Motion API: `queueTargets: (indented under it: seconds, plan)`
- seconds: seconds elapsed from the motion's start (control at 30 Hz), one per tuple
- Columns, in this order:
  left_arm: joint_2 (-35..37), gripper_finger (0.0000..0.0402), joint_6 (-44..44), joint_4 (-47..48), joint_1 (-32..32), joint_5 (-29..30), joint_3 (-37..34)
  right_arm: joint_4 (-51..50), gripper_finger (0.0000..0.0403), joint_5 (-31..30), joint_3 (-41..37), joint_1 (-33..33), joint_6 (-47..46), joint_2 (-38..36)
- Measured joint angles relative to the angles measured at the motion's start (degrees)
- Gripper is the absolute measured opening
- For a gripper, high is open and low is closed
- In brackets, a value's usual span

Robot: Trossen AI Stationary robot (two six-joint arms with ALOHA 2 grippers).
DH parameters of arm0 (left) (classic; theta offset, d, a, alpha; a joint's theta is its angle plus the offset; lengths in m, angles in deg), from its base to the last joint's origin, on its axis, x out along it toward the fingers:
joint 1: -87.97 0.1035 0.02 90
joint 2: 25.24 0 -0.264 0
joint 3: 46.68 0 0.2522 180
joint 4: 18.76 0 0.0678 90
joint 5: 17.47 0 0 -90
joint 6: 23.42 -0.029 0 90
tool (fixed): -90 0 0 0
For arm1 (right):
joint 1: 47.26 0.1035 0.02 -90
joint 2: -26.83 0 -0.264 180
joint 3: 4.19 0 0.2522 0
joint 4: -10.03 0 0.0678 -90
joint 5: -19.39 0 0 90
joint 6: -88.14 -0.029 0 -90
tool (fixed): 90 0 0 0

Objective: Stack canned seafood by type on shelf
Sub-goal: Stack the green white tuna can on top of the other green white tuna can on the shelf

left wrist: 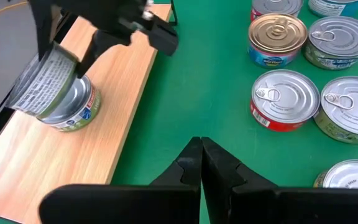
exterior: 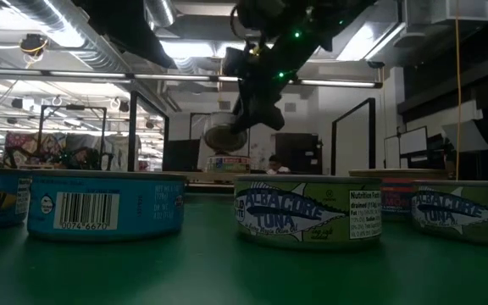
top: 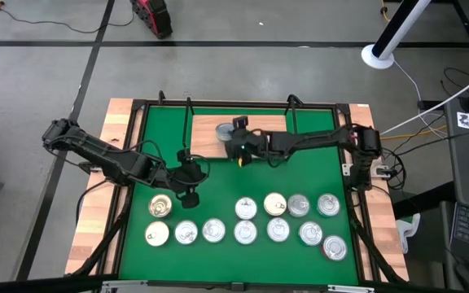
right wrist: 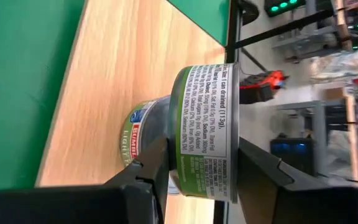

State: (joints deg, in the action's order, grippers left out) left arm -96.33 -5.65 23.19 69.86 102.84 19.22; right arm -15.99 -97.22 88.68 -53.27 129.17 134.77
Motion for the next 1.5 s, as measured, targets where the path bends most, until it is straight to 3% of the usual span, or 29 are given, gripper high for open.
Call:
queueTargets:
  seconds: [0.57,0.97,1.5]
  plan:
    - [-0.02,0.0,-1.36,-0.08,0.0,0.0,0.0,-0.46,0.0134,3.71,-0.01,-4.25,-0.03,1.21]
    - [-0.07,0.0,-1.34,-0.1,0.04,0.0,0.0,2.99,0.0134,2.32,0.07,-6.7,5.73,3.21]
    - [-0.09,0.0,-1.85,-0.07,0.04,-0.02,0.0,6.28,0.0134,3.16,0.02,-9.86,6.05,4.63]
